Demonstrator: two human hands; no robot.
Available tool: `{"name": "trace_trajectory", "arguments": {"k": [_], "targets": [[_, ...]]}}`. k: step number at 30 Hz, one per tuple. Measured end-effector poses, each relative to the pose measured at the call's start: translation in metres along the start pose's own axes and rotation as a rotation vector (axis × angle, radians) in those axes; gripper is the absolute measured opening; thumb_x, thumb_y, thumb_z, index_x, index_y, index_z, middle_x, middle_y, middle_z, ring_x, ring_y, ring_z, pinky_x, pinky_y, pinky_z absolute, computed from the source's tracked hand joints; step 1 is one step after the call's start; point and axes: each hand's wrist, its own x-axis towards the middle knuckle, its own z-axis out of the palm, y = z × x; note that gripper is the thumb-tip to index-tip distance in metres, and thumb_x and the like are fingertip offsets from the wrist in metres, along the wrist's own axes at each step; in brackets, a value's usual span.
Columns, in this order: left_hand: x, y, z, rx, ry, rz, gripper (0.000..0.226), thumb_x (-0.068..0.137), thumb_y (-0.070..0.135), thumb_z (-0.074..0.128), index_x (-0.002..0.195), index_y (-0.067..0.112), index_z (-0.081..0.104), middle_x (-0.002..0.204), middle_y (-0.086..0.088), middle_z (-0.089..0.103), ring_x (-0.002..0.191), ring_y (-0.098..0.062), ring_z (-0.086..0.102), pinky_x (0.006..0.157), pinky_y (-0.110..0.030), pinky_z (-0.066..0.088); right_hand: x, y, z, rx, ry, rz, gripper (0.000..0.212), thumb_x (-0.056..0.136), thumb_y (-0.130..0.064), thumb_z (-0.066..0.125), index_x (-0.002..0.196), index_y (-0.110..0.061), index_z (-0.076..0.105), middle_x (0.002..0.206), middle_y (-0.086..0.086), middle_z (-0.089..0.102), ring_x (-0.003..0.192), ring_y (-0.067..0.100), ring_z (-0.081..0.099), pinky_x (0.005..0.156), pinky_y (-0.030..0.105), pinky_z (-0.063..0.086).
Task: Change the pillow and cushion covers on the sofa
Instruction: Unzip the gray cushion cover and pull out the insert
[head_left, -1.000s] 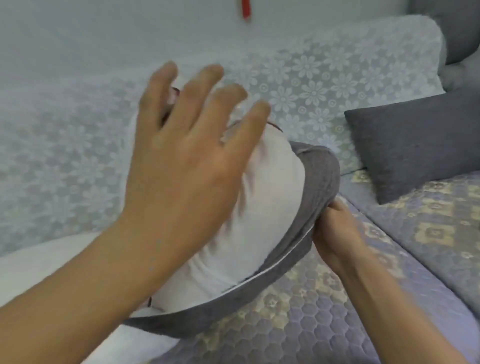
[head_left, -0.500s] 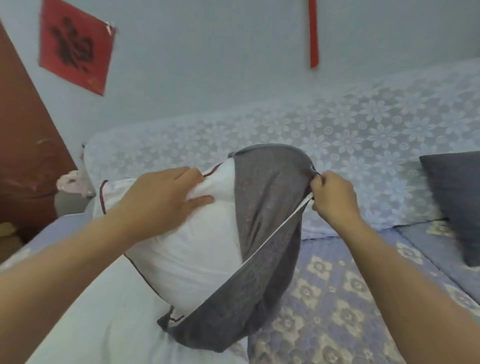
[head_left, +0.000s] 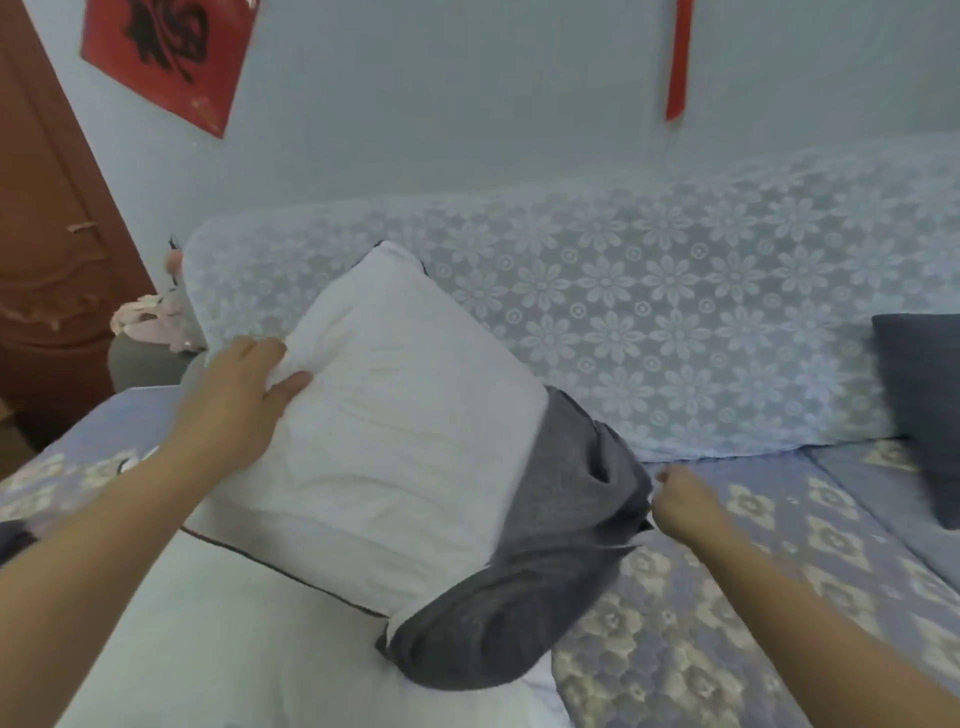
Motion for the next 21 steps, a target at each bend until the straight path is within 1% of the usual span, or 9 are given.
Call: {"name": "trace_trajectory", "arguments": {"k": [2, 3, 6, 8, 11, 13, 15, 17, 21], "targets": [[-0.006, -0.025, 0.001, -0.036, 0.027, -0.075, 0.023, 0.1, 0.033, 0.058, 0.102, 0.01, 0.054, 0.102, -0.012, 0.049, 0.099, -0.038, 0.049, 0.08, -0.047, 0.039, -0.004, -0.036, -0.029, 0.296, 0.228, -0.128, 0.039, 0.104, -0.019, 0.043, 0.142, -0.01, 0.047, 0.143, 0.014, 0.049, 0.122, 0.032, 0.053, 0.096, 0.042, 0.044], [-0.011, -0.035, 0.001, -0.072, 0.037, -0.095, 0.022, 0.101, 0.03, 0.058, 0.105, 0.009, 0.055, 0.105, -0.013, 0.049, 0.1, -0.037, 0.049, 0.08, -0.044, 0.037, -0.01, -0.058, -0.038, 0.39, 0.227, -0.223, 0.043, 0.106, -0.029, 0.04, 0.146, -0.017, 0.044, 0.149, 0.009, 0.044, 0.129, 0.028, 0.049, 0.102, 0.042, 0.041], [-0.031, -0.061, 0.001, -0.166, 0.077, -0.157, 0.017, 0.102, 0.024, 0.056, 0.103, 0.008, 0.056, 0.102, -0.01, 0.051, 0.095, -0.032, 0.051, 0.079, -0.041, 0.036, -0.029, -0.12, -0.037, 0.538, -0.15, -0.382, 0.053, 0.105, -0.049, 0.035, 0.155, -0.034, 0.029, 0.158, -0.011, 0.028, 0.144, 0.018, 0.033, 0.111, 0.04, 0.039], [-0.043, -0.08, 0.003, -0.153, 0.067, -0.247, 0.024, 0.103, 0.03, 0.053, 0.105, 0.007, 0.057, 0.103, -0.013, 0.056, 0.094, -0.035, 0.053, 0.079, -0.047, 0.041, -0.033, -0.144, -0.014, 0.415, -0.325, -0.442, 0.053, 0.106, -0.047, 0.035, 0.157, -0.037, 0.023, 0.153, -0.015, 0.029, 0.139, 0.019, 0.038, 0.108, 0.041, 0.043], [-0.06, -0.092, 0.008, 0.158, 0.075, -0.35, 0.029, 0.096, 0.023, 0.055, 0.118, 0.004, 0.06, 0.12, -0.023, 0.055, 0.105, -0.044, 0.051, 0.087, -0.055, 0.046, -0.026, -0.157, 0.026, 0.252, -0.324, -0.555, 0.05, 0.108, -0.041, 0.033, 0.157, -0.033, 0.024, 0.162, -0.009, 0.027, 0.147, 0.02, 0.029, 0.121, 0.044, 0.027], [-0.07, -0.064, 0.018, 0.165, 0.057, -0.193, 0.043, 0.088, 0.016, 0.063, 0.131, 0.009, 0.06, 0.133, -0.022, 0.054, 0.116, -0.046, 0.052, 0.096, -0.055, 0.045, -0.028, -0.163, 0.043, 0.45, -0.433, -0.546, 0.048, 0.109, -0.027, 0.038, 0.156, -0.033, 0.028, 0.157, -0.012, 0.032, 0.147, 0.014, 0.03, 0.119, 0.038, 0.031], [-0.08, -0.021, 0.035, 0.035, -0.125, 0.01, 0.046, 0.094, 0.04, 0.055, 0.133, 0.016, 0.061, 0.134, -0.012, 0.058, 0.122, -0.037, 0.053, 0.102, -0.048, 0.045, -0.033, -0.169, 0.057, 0.587, -0.496, -0.581, 0.053, 0.105, -0.009, 0.045, 0.152, -0.03, 0.033, 0.151, -0.01, 0.039, 0.142, 0.012, 0.037, 0.111, 0.031, 0.039], [-0.096, 0.017, 0.059, -0.023, -0.308, 0.104, 0.057, 0.094, 0.058, 0.047, 0.133, 0.019, 0.058, 0.133, -0.005, 0.056, 0.123, -0.028, 0.052, 0.105, -0.043, 0.043, -0.039, -0.169, 0.066, 0.408, -0.416, -0.725, 0.056, 0.099, -0.008, 0.054, 0.148, -0.03, 0.039, 0.147, -0.007, 0.041, 0.134, 0.011, 0.043, 0.107, 0.03, 0.041], [-0.129, 0.049, 0.068, -0.001, -0.223, -0.042, 0.033, 0.092, 0.049, 0.061, 0.109, 0.024, 0.048, 0.108, 0.0, 0.055, 0.1, -0.025, 0.058, 0.081, -0.038, 0.047, -0.029, -0.144, 0.076, -0.183, -0.181, -0.899, 0.062, 0.095, -0.031, 0.061, 0.152, -0.028, 0.035, 0.141, -0.002, 0.04, 0.131, 0.02, 0.037, 0.111, 0.038, 0.035]]}}
